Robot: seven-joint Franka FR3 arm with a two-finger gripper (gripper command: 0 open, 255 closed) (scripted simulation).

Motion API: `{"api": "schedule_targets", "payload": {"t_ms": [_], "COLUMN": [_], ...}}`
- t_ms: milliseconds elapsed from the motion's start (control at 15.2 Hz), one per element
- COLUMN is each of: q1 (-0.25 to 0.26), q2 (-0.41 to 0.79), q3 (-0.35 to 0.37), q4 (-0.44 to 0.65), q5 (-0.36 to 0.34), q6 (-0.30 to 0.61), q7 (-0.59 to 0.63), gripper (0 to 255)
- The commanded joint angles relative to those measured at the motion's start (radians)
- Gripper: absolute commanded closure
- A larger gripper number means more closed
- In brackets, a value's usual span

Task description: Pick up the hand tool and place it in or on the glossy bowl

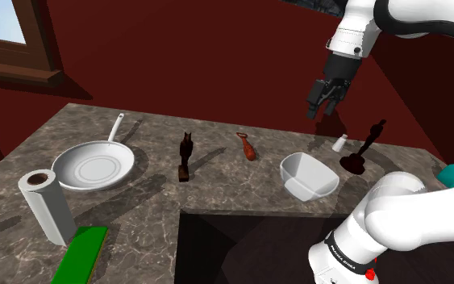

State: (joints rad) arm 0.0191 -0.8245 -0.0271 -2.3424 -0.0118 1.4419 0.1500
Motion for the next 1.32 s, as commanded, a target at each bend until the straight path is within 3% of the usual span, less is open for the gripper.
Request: {"api": "schedule_targets", "payload": {"t_ms": [0,594,1254], "q1": [0.000,-0.037,-0.072], "q2": [0.000,0.269,0.631], "q3": [0.000,-0.031,-0.073], "q4": [0.000,-0.023,0.075], "q5": [0.000,-0.019,-0.022], "q6": [0.000,0.266,0.500], "q7": [0.000,0.035,0.066], "gripper": [0,0,0]}}
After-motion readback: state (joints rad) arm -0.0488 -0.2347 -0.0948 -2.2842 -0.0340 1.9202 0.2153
